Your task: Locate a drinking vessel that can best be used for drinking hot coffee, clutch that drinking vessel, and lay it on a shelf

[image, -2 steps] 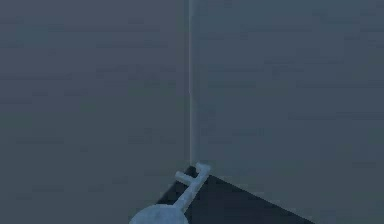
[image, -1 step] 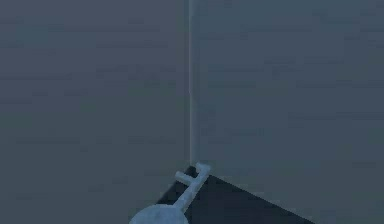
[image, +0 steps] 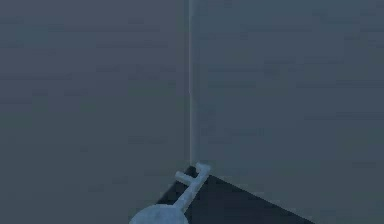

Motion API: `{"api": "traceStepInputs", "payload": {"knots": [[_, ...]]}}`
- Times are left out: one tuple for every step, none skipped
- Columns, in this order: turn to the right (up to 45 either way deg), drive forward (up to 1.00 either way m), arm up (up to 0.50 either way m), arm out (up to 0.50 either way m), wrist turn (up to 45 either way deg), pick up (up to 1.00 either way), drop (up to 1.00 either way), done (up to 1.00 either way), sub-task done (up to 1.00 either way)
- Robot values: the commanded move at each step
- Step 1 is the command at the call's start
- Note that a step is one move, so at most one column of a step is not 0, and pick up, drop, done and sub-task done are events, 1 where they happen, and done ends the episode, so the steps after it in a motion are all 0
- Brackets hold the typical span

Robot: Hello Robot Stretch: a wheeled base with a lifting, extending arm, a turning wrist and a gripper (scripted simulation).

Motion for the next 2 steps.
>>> {"api": "traceStepInputs", "payload": {"knots": [[0.0,0.00,0.00,0.00,45.0,0.00,0.00,0.00,0.00],[0.0,0.00,0.00,0.00,15.0,0.00,0.00,0.00,0.00]]}}
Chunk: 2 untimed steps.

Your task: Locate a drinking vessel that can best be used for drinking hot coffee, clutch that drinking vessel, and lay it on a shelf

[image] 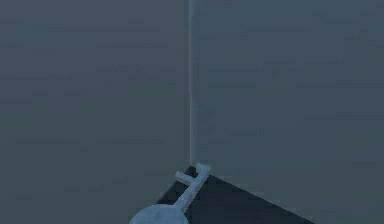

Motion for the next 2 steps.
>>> {"api": "traceStepInputs", "payload": {"knots": [[0.0,0.00,-0.10,0.00,0.0,0.00,0.00,0.00,0.00],[0.0,0.00,-0.32,0.00,0.0,0.00,0.00,0.00,0.00]]}}
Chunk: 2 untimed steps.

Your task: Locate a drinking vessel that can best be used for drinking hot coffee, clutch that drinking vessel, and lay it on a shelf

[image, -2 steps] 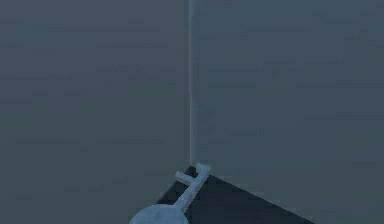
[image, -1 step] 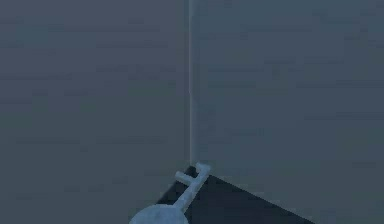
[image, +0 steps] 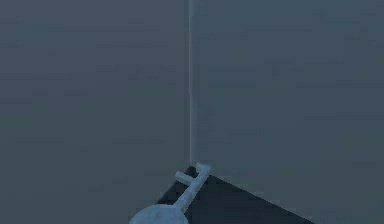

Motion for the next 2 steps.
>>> {"api": "traceStepInputs", "payload": {"knots": [[0.0,0.00,0.00,0.00,0.0,0.00,1.00,0.00,0.00],[0.0,0.00,0.10,0.00,0.0,0.00,0.00,0.00,0.00]]}}
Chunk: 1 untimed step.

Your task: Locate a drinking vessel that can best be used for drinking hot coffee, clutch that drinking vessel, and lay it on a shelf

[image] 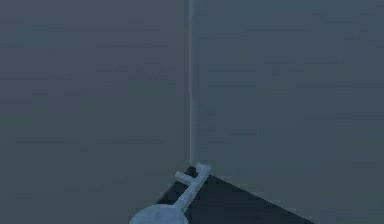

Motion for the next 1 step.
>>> {"api": "traceStepInputs", "payload": {"knots": [[0.0,0.00,0.00,-0.08,0.0,0.00,0.00,0.00,0.00]]}}
